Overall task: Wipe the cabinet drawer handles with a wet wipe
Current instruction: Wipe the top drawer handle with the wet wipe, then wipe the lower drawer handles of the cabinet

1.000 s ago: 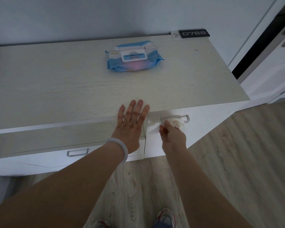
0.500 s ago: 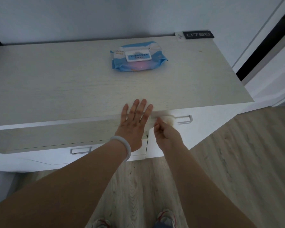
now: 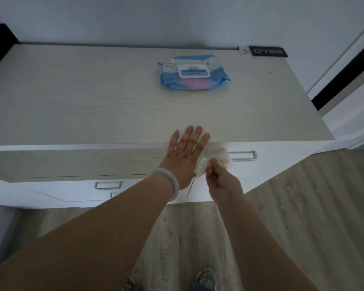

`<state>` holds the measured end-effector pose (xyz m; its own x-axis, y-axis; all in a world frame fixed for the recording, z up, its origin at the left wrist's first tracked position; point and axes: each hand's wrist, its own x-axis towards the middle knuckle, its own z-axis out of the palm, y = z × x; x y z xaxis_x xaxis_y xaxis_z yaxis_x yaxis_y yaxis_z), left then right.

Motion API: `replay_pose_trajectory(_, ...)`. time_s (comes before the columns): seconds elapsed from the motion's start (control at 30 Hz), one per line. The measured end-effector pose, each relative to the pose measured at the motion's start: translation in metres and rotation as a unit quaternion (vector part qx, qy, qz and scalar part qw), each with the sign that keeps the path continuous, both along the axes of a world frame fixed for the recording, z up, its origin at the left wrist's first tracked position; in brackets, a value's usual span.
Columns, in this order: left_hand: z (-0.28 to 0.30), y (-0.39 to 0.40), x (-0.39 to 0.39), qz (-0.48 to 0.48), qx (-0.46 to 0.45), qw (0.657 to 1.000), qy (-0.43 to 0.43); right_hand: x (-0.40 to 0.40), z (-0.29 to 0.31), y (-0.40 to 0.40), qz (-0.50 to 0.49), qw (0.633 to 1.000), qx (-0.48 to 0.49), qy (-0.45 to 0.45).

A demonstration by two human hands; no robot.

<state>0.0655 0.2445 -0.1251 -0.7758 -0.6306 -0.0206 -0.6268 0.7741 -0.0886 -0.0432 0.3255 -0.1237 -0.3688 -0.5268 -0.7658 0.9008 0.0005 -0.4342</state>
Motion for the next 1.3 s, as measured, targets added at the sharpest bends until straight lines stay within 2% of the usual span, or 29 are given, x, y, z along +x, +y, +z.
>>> replay_pose_trajectory(0.2,0.014,-0.008,0.018,-0.052,0.047,0.997,0.034,0.012,-0.002,0.011,-0.004,0.998,0.022,0.055)
replay_pose_trajectory(0.37,0.002,-0.004,0.085,-0.140,0.021,0.989,0.048,0.047,-0.002,0.022,0.044,0.994,0.040,0.087)
replay_pose_trajectory(0.43,-0.014,0.000,0.124,-0.108,0.068,0.991,0.048,0.069,-0.005,0.022,0.091,0.990,0.041,0.100)
replay_pose_trajectory(0.53,-0.042,-0.004,0.176,-0.011,0.157,0.987,0.004,0.103,-0.013,0.013,0.160,0.980,0.040,0.109)
replay_pose_trajectory(0.6,-0.057,-0.009,0.201,0.069,0.239,0.968,-0.043,0.122,-0.024,0.007,0.191,0.974,0.052,0.114)
replay_pose_trajectory(0.67,-0.068,-0.012,0.221,0.120,0.276,0.951,-0.063,0.137,-0.036,-0.001,0.226,0.964,0.067,0.126)
replay_pose_trajectory(0.73,-0.077,-0.016,0.241,0.169,0.312,0.932,-0.068,0.150,-0.052,-0.012,0.285,0.943,0.082,0.149)
replay_pose_trajectory(0.87,-0.104,-0.040,0.288,0.245,0.333,0.908,-0.067,0.179,-0.088,-0.050,0.388,0.877,0.123,0.257)
replay_pose_trajectory(0.97,-0.125,-0.059,0.320,0.253,0.320,0.910,-0.068,0.209,-0.115,-0.074,0.417,0.831,0.144,0.338)
replay_pose_trajectory(1.1,-0.153,-0.090,0.349,0.209,0.280,0.936,-0.035,0.244,-0.150,-0.093,0.444,0.744,0.175,0.468)
replay_pose_trajectory(1.17,-0.170,-0.108,0.362,0.173,0.230,0.957,-0.023,0.259,-0.164,-0.099,0.415,0.731,0.196,0.505)
replay_pose_trajectory(1.3,-0.195,-0.144,0.374,0.084,0.188,0.979,-0.001,0.281,-0.183,-0.100,0.308,0.757,0.230,0.529)
